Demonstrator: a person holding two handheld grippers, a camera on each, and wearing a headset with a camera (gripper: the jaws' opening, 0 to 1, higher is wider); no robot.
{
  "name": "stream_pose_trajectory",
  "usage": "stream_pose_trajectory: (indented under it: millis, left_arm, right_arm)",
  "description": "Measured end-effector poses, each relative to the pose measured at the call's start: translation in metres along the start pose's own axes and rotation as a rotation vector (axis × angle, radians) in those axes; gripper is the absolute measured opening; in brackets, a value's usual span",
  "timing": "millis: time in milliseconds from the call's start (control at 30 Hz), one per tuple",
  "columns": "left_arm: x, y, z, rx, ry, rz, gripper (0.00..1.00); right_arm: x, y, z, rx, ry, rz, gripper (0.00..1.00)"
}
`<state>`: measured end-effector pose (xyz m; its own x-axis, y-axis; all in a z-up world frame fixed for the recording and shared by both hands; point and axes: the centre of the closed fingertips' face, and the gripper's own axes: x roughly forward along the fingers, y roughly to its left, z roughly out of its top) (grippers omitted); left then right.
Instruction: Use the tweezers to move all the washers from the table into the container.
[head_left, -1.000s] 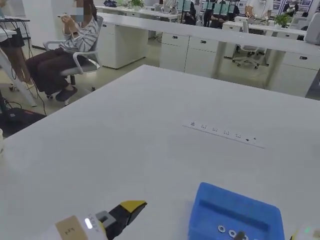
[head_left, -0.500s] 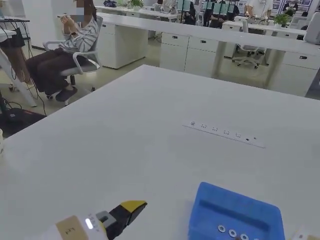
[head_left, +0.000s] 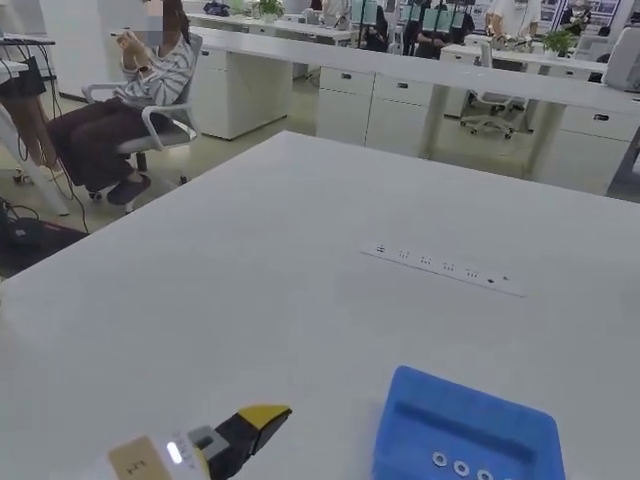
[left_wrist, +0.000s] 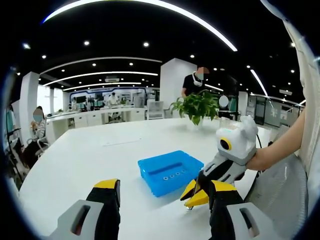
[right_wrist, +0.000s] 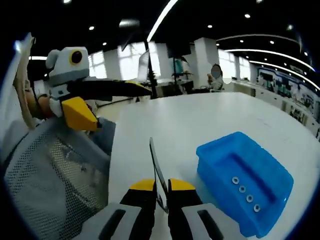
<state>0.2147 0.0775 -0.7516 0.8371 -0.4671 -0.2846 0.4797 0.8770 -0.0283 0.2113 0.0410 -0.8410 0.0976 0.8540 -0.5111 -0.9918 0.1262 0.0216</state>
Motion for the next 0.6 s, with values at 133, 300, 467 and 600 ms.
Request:
stream_pose_trajectory:
  millis: [133, 300, 467, 600]
  left_arm:
    - [0.0002, -0.0004, -0.0003, 0.001, 0.001, -0.004, 0.73]
    - [0.0007, -0.0017, -0.0011, 0.007, 0.007, -0.009, 0.73]
    - [0.0007, -0.0016, -0.0011, 0.006, 0.007, -0.010, 0.73]
    - [0.0005, -0.0015, -0.0010, 0.007, 0.007, -0.011, 0.73]
  right_arm:
    - [0.0042, 0.0101, -0.0002, -0.103, 0.010, 0.022, 0.05]
    - [0.0086, 0.0040, 0.0016, -0.105, 0.018, 0.012, 0.05]
    - [0.0091, 0.0016, 0.0017, -0.097, 0.028, -0.002, 0.04]
    - [0.0079, 0.0018, 0.0010, -0.117, 0.043, -0.013, 0.03]
